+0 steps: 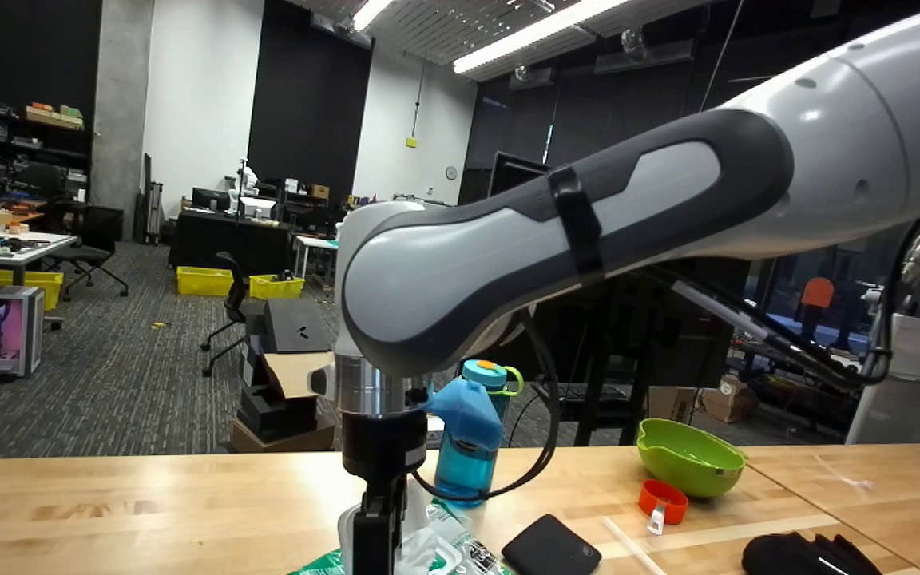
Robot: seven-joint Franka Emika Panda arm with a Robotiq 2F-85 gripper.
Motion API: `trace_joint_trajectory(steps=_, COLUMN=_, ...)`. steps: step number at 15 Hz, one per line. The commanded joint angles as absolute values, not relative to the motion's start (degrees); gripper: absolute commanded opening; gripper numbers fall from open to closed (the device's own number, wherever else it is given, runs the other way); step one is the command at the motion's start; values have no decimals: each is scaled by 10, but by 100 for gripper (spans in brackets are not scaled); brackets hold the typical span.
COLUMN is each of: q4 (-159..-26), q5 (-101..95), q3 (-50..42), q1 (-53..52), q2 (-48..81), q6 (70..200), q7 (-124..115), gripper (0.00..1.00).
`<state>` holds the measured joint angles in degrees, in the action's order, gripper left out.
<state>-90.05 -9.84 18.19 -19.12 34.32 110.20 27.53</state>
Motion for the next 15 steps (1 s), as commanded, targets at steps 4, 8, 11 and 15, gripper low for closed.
trace_joint_trajectory(steps=4, q4=-918, q5=-118, q3=175, q1=-199, q2=319, q6=1086, q7=267, gripper=38)
trace_joint_trajectory(steps=8, q4=-918, q5=-122, q3=175, q1=-200, q2=319, q6=1085, q7=265, gripper=6)
trace_joint_trajectory(steps=11, q4=-917, q5=-123, q3=175, q1=-200, q2=320, q6=1085, q7=263, gripper=0)
trace_joint_trajectory(steps=15, q4=-913, q5=-125, q3=175, q1=-201, q2=322, q6=1081, q7=264, gripper=30)
